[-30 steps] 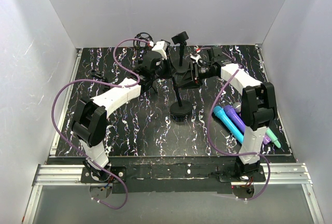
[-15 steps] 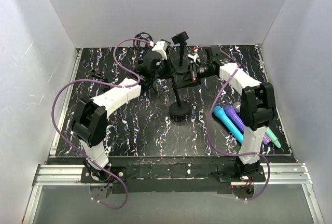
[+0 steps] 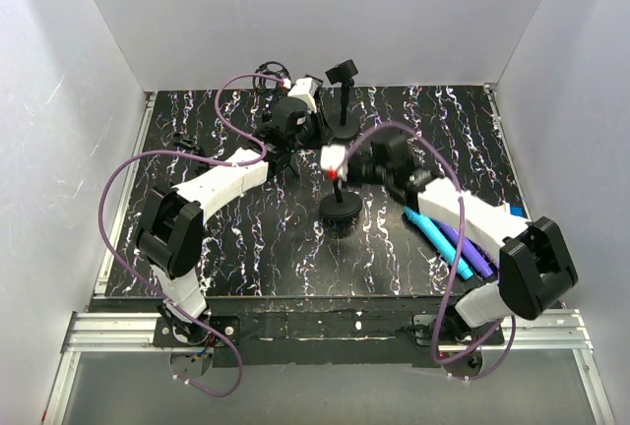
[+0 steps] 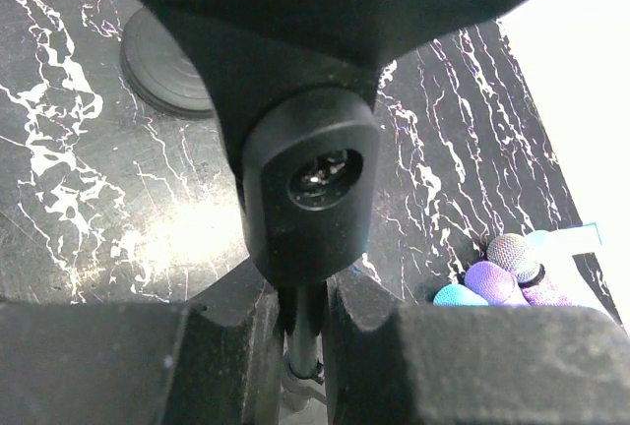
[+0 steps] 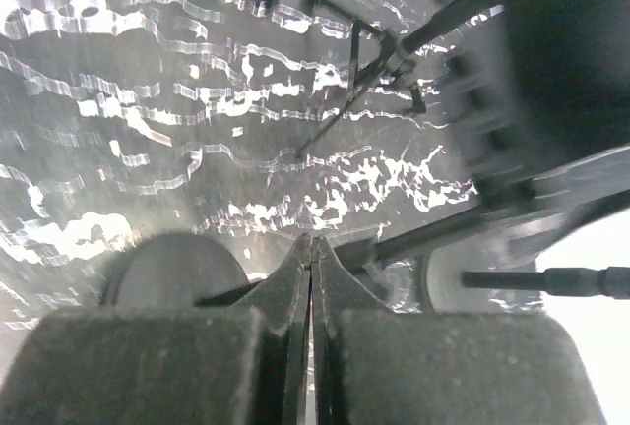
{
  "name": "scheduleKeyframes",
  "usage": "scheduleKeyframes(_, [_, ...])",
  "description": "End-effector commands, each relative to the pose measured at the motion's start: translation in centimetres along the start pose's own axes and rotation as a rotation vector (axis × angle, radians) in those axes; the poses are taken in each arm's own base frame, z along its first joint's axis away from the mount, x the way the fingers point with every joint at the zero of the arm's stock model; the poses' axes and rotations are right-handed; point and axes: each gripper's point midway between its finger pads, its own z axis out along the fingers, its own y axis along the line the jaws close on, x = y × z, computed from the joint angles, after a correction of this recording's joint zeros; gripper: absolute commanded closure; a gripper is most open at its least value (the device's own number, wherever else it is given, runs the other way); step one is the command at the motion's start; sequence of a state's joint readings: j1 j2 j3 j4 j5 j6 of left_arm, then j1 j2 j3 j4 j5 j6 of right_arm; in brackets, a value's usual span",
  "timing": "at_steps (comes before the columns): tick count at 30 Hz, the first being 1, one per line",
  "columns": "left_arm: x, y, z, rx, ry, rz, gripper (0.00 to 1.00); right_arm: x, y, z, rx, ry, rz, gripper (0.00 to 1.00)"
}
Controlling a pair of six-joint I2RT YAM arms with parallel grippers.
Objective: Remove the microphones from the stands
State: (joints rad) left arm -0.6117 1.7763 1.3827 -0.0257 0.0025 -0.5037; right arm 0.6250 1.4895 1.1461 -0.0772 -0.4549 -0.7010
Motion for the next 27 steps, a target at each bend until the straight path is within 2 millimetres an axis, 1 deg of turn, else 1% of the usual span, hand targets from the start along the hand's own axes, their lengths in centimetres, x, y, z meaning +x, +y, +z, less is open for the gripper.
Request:
scheduleKeyframes(1, [-1.2,-1.8,-0.9,0.046,-0.031,-0.03,1.0,-2.0,-4.6,-0.9,0.336,-0.133,-0.664,0.99])
scheduleKeyframes(3, [-1.2,-1.8,-0.9,0.048,-0.03,-0.034,1.0,-2.1,-5.9,-1.6,0.408,-0.116,-0.593,0.99])
scheduleKeyframes(4, [-1.1,-1.8,-0.9,0.047,-0.029,-0.032,1.0,-2.2,-6.1,-1.9,0.414,-0.109,-0.544,0.99])
scheduleKeyframes(5, [-1.0,-1.7,-0.8,0.045,-0.026,-0.036,1.0,-1.8,-6.5,-2.1,0.415,-0.078,-0.473,0.97])
scheduleKeyframes(7, [-0.9,-1.7,-0.9,0.046,-0.024,-0.038,1.0,-1.2,-6.7,-2.5,0.388,-0.029,-0.285,0.81])
scheduleKeyframes(8, [-0.8,-1.6,-0.9,0.043,-0.022,-0.04,1.0,-1.0,-6.8,-2.8,0.376,-0.005,-0.179,0.74])
scheduleKeyframes(9, [-0.9,-1.7,-0.9,0.046,-0.024,-0.041,1.0,-1.0,-6.8,-3.1,0.367,-0.002,-0.06,0.64])
scheduleKeyframes(10, [-0.7,-1.6,-0.8,0.042,-0.019,-0.043,1.0,-0.5,-6.5,-3.3,0.354,0.012,0.068,0.57])
scheduleKeyframes(11, [-0.7,-1.6,-0.9,0.042,-0.02,-0.043,1.0,-0.2,-6.5,-3.5,0.352,0.032,0.174,0.45])
scheduleKeyframes(12, [-0.8,-1.6,-0.9,0.042,-0.023,-0.043,1.0,-0.2,-6.5,-3.6,0.357,0.032,0.287,0.28])
scheduleKeyframes(14, [-0.7,-1.6,-0.8,0.044,-0.02,-0.044,1.0,0.9,-5.4,-3.5,0.314,0.073,0.479,0.2])
scheduleKeyframes(16, [-0.7,-1.6,-0.8,0.042,-0.019,-0.044,1.0,1.3,-4.9,-3.4,0.296,0.092,0.624,0.2])
scheduleKeyframes(17, [-0.7,-1.6,-0.8,0.042,-0.02,-0.044,1.0,1.6,-4.5,-3.1,0.279,0.093,0.683,0.21])
scheduleKeyframes(19, [-0.8,-1.7,-0.8,0.045,-0.022,-0.044,1.0,1.8,-3.8,-2.7,0.239,0.086,0.772,0.23])
scheduleKeyframes(22, [-0.8,-1.7,-0.9,0.045,-0.022,-0.044,1.0,2.3,-3.0,-2.0,0.2,0.101,0.818,0.25])
scheduleKeyframes(24, [-0.8,-1.5,-0.8,0.04,-0.022,-0.045,1.0,2.6,-3.1,-1.7,0.196,0.107,0.833,0.25])
scheduleKeyframes(27, [-0.8,-1.6,-1.0,0.043,-0.022,-0.044,1.0,3.3,-3.8,-1.4,0.201,0.117,0.883,0.26])
